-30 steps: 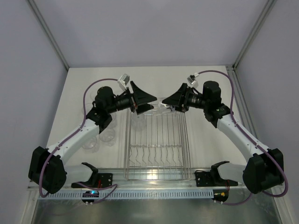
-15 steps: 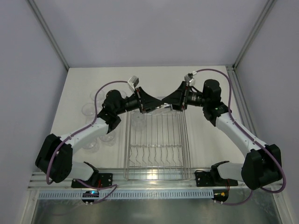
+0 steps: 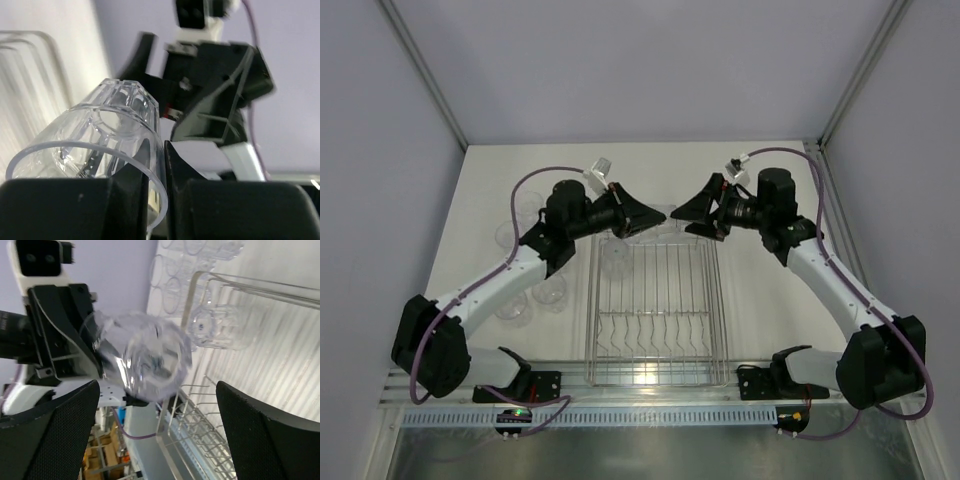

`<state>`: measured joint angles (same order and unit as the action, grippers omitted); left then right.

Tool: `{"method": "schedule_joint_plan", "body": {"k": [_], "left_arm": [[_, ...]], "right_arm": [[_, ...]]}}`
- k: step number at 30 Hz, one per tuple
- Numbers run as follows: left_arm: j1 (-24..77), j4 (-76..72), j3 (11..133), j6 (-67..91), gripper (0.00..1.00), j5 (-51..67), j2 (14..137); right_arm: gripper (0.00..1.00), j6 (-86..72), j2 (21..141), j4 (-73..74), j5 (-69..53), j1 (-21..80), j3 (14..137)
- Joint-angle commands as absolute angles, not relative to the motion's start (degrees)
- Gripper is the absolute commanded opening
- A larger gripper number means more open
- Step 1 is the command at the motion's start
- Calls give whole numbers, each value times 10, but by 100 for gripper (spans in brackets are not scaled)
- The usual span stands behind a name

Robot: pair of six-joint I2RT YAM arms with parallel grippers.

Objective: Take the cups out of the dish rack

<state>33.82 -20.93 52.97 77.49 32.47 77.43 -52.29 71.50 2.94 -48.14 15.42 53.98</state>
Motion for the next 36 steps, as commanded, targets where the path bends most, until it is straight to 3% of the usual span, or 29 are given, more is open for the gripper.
{"method": "schedule_joint_plan", "body": {"k": [1, 4, 9, 22, 30, 36], "left_arm": [[321, 103, 637, 599, 0, 177, 741], [313, 287, 749, 511, 0, 53, 782], [295, 423, 875, 445, 0, -61, 888], [229, 445, 1040, 370, 0, -86, 1063], [225, 454, 1205, 330, 0, -15, 1187], [215, 494, 1269, 323, 0, -44, 1260]], "right_arm": [[100, -388, 685, 192, -404, 148, 601], [100, -282, 700, 302, -349, 172, 652], [100, -193, 740, 392, -207, 303, 708], [100, -107, 890, 421, -24, 445, 796], [99, -94, 954, 417, -18, 458, 842], [100, -82, 988, 410, -37, 459, 866]]}}
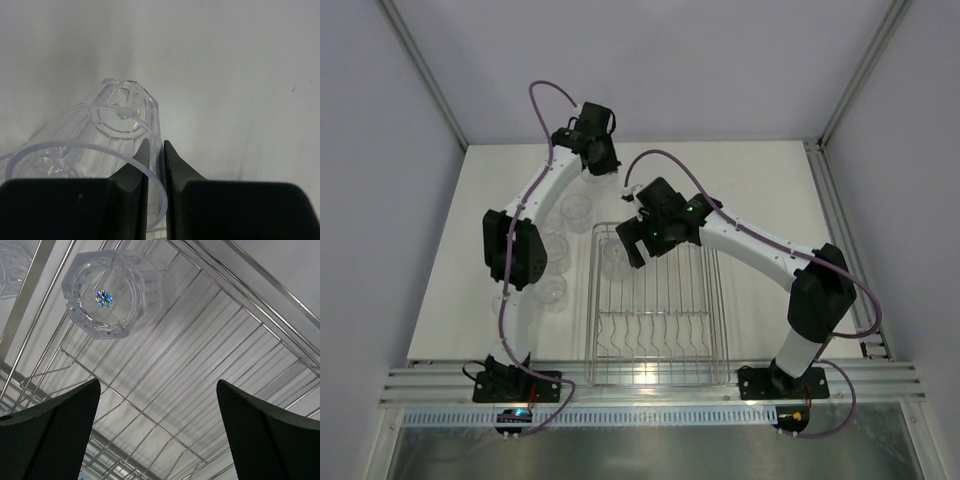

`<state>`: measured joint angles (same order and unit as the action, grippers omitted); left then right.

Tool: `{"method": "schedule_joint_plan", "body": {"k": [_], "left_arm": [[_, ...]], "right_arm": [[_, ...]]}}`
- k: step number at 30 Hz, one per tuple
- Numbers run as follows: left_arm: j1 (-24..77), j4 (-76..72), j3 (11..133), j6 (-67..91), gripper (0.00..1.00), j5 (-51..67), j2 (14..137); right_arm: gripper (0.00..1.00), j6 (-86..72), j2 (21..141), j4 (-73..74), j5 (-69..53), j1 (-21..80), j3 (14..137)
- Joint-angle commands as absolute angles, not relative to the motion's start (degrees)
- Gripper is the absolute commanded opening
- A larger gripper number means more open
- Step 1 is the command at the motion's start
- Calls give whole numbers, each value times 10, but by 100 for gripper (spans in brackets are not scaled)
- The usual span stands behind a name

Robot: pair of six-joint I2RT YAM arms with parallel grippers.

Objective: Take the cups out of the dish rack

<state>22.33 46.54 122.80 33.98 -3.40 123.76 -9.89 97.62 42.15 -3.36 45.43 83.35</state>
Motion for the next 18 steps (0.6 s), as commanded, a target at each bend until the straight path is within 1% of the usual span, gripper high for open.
{"method": "schedule_joint_plan", "body": {"k": [1, 5, 18], "left_arm": [[213, 503, 1277, 325, 0, -50, 1272], [201, 537, 1301, 327, 0, -69, 1304], [184, 564, 1302, 307, 0, -43, 1354]], "right_arm": [[100, -74, 991, 410, -42, 462, 874], [100, -55, 1017, 414, -39, 483, 905], [100, -37, 1116, 432, -46, 502, 991]]}}
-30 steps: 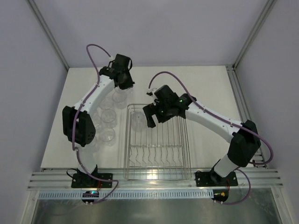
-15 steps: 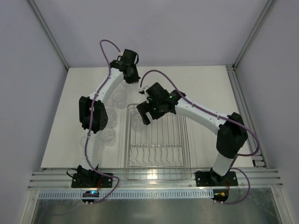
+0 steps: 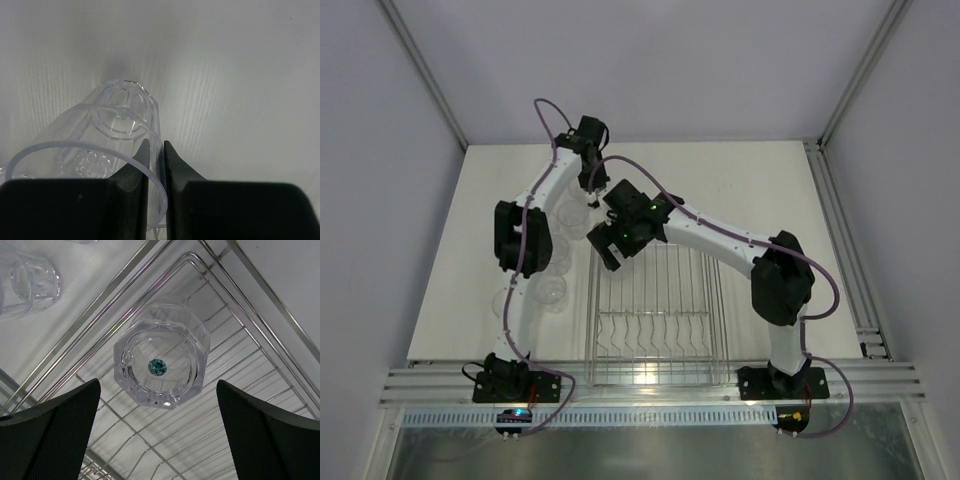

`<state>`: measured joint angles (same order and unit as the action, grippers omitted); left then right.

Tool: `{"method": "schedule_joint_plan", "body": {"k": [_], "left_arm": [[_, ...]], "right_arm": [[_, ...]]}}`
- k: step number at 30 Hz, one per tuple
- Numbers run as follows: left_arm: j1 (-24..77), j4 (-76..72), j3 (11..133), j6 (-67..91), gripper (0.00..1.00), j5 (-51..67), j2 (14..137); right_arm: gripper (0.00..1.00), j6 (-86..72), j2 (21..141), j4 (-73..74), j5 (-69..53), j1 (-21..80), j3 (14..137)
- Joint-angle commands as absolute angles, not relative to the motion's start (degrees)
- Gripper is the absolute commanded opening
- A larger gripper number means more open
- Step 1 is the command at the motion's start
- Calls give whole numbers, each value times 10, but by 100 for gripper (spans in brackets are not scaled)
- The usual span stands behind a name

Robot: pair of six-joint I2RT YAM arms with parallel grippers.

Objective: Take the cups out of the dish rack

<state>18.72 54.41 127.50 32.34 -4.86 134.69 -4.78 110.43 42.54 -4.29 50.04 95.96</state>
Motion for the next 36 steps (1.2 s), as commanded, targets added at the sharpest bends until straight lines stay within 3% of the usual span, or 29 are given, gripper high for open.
{"method": "schedule_joint_plan", "body": {"k": [1, 5, 9, 10, 13, 19, 23, 24, 27, 29, 33, 36], "left_arm": [[184, 567, 1303, 305, 0, -43, 1357], [183, 578, 1296, 301, 5, -42, 1361], [180, 573, 1273, 305, 34, -39, 1345], [178, 570, 1255, 306, 46, -36, 1340], [177, 554, 1227, 310, 61, -32, 1318], [175, 546, 1210, 323, 75, -18, 1282], [175, 529, 1194, 334, 78, -4, 1241], [175, 525, 1187, 337, 79, -3, 1233], [175, 519, 1186, 345, 80, 20, 1199], [175, 516, 1183, 353, 80, 29, 1181], [174, 501, 1162, 371, 81, 50, 1121], [174, 482, 1129, 389, 81, 76, 1068]], "right_arm": [[99, -36, 1121, 431, -42, 502, 994], [100, -36, 1143, 426, -33, 502, 1005], [100, -37, 1163, 419, -29, 503, 1012], [100, -37, 1165, 418, -29, 502, 1015], [100, -40, 1174, 417, -32, 503, 1020], [97, -45, 1178, 409, -25, 501, 1013], [78, -49, 1172, 401, -19, 501, 998], [67, -54, 1165, 393, -16, 499, 985], [52, -61, 1146, 378, -15, 495, 964], [47, -66, 1137, 373, -15, 492, 945], [18, -74, 1094, 357, -18, 483, 896], [4, -86, 1058, 347, -32, 475, 857]]}}
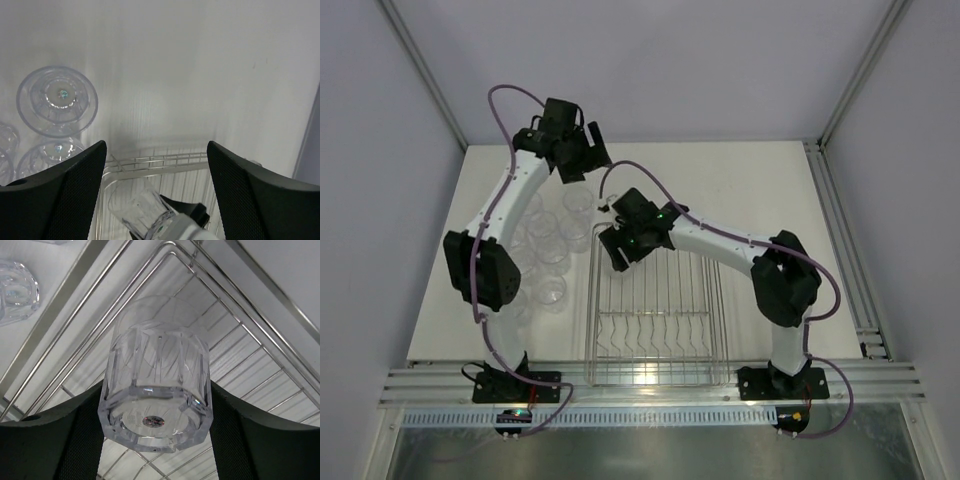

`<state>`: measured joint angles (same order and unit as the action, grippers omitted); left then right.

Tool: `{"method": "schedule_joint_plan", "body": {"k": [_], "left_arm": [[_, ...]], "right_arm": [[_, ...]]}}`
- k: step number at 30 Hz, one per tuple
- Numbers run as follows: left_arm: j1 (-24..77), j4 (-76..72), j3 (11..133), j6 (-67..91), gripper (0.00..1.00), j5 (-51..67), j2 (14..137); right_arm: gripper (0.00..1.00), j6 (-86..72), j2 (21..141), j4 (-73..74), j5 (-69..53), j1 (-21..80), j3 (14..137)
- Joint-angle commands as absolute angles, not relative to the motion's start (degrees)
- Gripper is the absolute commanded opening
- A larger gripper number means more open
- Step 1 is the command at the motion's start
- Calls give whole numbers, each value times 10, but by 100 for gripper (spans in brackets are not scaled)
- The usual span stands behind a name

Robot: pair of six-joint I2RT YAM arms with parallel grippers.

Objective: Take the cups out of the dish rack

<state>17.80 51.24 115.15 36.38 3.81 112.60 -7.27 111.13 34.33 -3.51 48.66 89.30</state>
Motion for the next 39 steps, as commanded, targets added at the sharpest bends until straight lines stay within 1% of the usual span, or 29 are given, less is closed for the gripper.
{"method": "schedule_joint_plan", "body": {"k": [1, 4, 5, 7, 8, 10, 11, 13, 15, 17, 20, 21, 22, 23, 24, 25, 29, 39], "left_arm": [[174, 463, 1099, 397, 81, 99, 1054], [175, 399, 1029, 438, 81, 154, 992], [174, 381, 981, 463, 81, 190, 973], [175, 322, 926, 486, 81, 216, 924], [174, 303, 875, 506, 81, 232, 908], [174, 256, 834, 526, 81, 246, 868], [175, 239, 794, 537, 81, 276, 857], [178, 176, 744, 570, 81, 325, 826], [180, 133, 717, 584, 81, 349, 808], [182, 108, 695, 597, 81, 367, 788], [182, -10, 622, 656, 81, 438, 770], [182, -105, 583, 681, 81, 453, 768], [183, -157, 560, 746, 81, 480, 767], [184, -204, 544, 773, 81, 489, 768], [186, -263, 534, 799, 80, 497, 775], [189, -283, 519, 814, 80, 510, 780], [204, -297, 505, 843, 80, 524, 787], [255, -280, 509, 836, 75, 541, 810]], "right_arm": [[4, -90, 1031, 346, -38, 466, 848], [4, -110, 969, 338, -81, 449, 810], [4, -122, 949, 332, -95, 435, 801], [4, -134, 902, 324, -131, 414, 773], [4, -144, 886, 320, -143, 407, 753], [4, -157, 847, 307, -190, 389, 736], [4, -161, 837, 302, -214, 370, 727], [4, -186, 806, 290, -280, 343, 694], [4, -194, 782, 275, -314, 324, 673], [4, -223, 762, 244, -374, 306, 651], [4, -271, 729, 183, -457, 273, 593], [4, -286, 717, 168, -474, 263, 585], [4, -307, 711, 132, -489, 259, 574], [4, -318, 706, 118, -510, 258, 558], [4, -323, 701, 108, -513, 256, 553], [4, -328, 694, 95, -515, 251, 549], [4, -331, 685, 93, -512, 239, 548], [4, -315, 689, 105, -501, 226, 564]]}}
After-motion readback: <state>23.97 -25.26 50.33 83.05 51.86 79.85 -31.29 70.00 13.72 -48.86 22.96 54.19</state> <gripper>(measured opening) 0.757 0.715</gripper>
